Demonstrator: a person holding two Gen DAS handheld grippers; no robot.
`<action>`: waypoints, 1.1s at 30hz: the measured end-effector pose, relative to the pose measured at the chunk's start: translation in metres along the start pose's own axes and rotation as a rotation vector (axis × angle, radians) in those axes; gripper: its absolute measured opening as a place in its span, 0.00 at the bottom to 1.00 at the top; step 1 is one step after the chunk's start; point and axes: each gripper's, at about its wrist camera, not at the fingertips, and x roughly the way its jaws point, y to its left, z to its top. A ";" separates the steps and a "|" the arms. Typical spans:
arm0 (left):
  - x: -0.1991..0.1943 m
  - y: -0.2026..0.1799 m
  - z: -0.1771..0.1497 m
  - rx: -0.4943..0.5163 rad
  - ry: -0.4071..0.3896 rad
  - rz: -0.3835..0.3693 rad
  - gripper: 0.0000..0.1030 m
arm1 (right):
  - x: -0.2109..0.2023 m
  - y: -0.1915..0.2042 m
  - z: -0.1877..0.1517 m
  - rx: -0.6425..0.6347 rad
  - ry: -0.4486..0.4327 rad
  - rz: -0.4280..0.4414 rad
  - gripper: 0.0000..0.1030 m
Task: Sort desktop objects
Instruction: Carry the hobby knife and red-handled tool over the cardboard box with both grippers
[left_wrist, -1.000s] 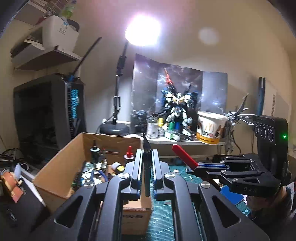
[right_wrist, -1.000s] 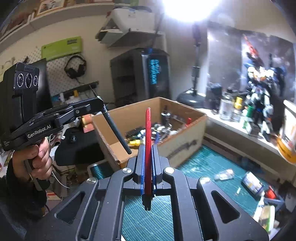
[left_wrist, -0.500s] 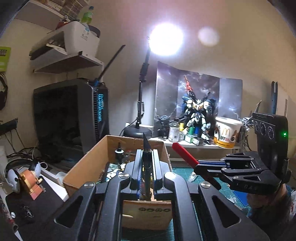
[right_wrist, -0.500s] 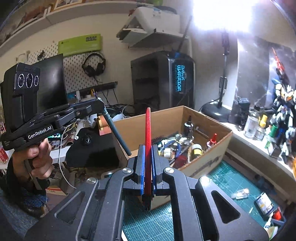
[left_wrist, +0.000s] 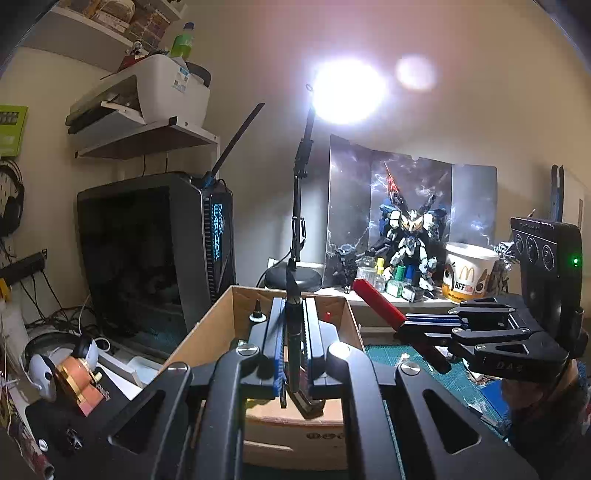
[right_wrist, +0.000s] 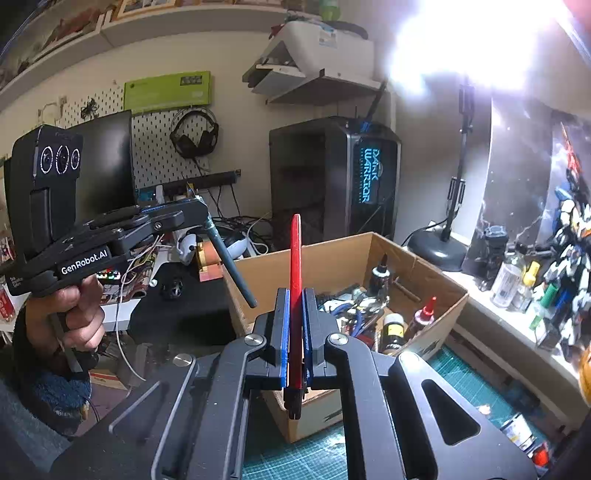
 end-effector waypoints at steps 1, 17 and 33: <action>0.003 0.001 0.003 0.002 0.001 0.000 0.08 | 0.001 -0.001 0.002 -0.001 0.001 -0.003 0.06; 0.093 0.028 0.000 -0.032 0.160 -0.028 0.08 | 0.057 -0.038 0.012 0.048 0.051 -0.025 0.06; 0.188 0.039 -0.029 0.059 0.383 0.067 0.08 | 0.141 -0.086 -0.012 0.156 0.206 -0.020 0.06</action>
